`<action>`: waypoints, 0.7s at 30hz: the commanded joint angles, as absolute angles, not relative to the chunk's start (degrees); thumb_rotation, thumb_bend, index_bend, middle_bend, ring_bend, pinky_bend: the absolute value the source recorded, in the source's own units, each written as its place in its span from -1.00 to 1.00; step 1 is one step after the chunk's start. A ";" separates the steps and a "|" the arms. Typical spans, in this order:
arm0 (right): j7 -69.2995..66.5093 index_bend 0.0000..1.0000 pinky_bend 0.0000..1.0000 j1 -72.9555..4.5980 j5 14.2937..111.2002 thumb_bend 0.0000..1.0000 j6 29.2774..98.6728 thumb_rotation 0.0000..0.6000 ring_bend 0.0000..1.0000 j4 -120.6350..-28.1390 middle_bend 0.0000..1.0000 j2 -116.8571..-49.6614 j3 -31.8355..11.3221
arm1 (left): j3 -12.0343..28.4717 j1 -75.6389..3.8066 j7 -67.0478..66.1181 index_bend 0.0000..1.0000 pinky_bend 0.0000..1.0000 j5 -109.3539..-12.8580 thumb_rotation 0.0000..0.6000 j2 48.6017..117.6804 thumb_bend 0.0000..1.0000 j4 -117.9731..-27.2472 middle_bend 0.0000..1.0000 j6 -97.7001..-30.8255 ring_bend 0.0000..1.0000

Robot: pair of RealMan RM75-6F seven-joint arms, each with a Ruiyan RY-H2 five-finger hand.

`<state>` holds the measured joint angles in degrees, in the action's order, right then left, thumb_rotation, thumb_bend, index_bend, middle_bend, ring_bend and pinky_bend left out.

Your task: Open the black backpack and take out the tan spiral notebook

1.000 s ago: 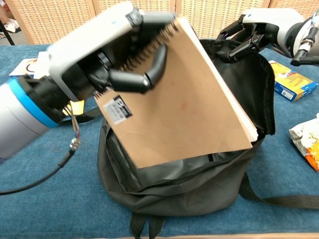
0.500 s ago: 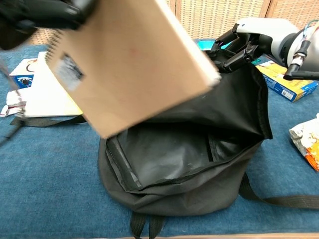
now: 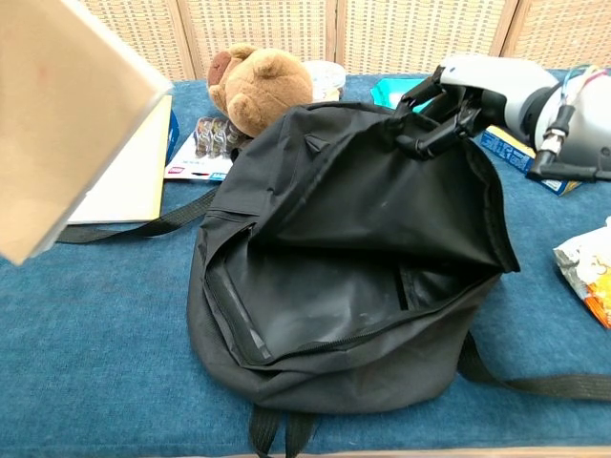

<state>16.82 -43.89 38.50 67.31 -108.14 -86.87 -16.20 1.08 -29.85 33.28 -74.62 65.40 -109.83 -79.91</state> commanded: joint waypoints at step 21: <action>23.66 -0.48 -0.89 -39.89 74.00 -1.00 64.61 1.00 -1.00 -106.43 -0.99 -74.92 -1.24 | 10.58 -22.67 18.96 -1.00 -1.00 -63.27 1.00 71.93 -0.75 -95.51 -1.00 -82.07 -1.00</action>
<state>19.64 -41.14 65.82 62.55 -106.39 -79.49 -4.91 10.04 -24.26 19.65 -60.93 72.26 -94.66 -79.49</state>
